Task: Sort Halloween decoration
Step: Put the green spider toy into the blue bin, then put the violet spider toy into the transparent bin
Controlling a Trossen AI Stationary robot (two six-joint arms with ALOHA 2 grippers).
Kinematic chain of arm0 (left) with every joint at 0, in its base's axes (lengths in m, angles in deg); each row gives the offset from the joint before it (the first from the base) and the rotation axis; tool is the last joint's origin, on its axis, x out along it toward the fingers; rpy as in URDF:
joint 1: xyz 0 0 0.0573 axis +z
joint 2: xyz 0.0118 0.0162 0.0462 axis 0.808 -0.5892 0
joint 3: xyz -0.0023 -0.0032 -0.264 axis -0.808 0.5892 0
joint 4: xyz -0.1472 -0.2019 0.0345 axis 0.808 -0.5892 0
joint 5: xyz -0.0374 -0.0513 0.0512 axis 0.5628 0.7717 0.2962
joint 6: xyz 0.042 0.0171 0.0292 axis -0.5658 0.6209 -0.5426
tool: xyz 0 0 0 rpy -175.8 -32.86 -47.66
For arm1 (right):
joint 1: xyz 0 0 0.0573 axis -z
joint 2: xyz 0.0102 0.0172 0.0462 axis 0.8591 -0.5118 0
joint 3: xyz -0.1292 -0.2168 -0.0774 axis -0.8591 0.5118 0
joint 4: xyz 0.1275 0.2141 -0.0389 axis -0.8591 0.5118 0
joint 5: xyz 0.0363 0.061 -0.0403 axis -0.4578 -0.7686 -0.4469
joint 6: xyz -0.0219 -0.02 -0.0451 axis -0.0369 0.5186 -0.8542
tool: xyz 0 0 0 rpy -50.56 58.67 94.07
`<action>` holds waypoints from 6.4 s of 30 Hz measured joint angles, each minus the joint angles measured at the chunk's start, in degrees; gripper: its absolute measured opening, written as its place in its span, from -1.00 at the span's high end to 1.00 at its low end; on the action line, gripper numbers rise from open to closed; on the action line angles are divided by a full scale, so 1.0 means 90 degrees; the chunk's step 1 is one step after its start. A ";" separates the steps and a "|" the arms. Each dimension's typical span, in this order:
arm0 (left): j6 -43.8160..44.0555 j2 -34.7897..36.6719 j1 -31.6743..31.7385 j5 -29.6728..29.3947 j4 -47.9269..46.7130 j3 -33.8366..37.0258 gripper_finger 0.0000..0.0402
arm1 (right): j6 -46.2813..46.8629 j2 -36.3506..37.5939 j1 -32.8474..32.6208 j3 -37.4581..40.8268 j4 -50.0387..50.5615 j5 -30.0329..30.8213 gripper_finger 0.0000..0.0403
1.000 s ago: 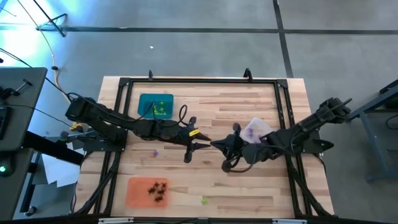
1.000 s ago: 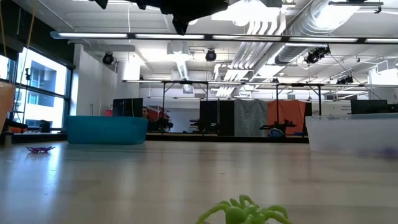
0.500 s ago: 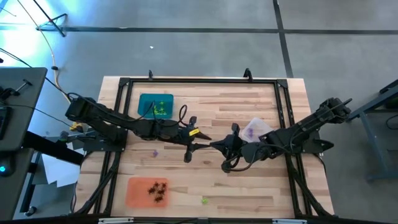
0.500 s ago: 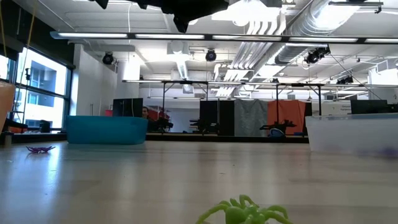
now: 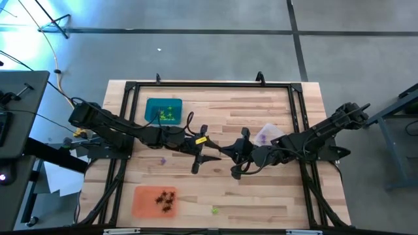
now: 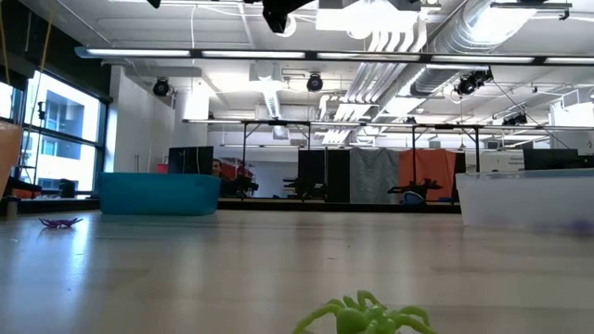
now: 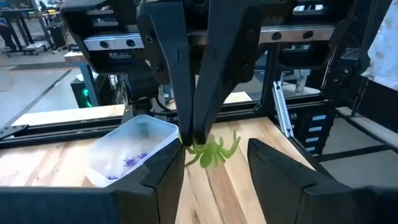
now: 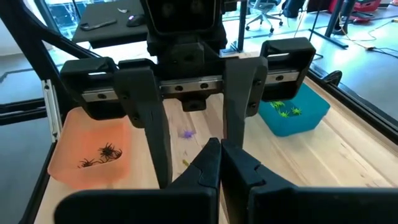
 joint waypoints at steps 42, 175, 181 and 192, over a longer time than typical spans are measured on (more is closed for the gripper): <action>0.0452 0.1429 0.0685 -0.2782 -0.3740 -0.0002 1.00 | 0.1914 0.0831 -0.0131 -0.0005 0.2860 -0.0174 0.36; 0.9380 -0.1468 -0.1242 -0.1236 -0.9153 -0.0015 0.35 | 0.4580 0.0877 -0.0508 0.0000 0.5505 -0.0983 0.35; 0.9375 -0.1479 -0.1246 -0.1239 -0.9081 -0.0007 0.90 | 0.4578 0.0877 -0.0508 0.0000 0.5505 -0.1006 0.35; 0.8722 -0.1506 -0.1239 -0.1224 -0.9008 -0.0167 0.98 | 0.4578 0.0877 -0.0510 0.0000 0.5505 -0.1002 0.35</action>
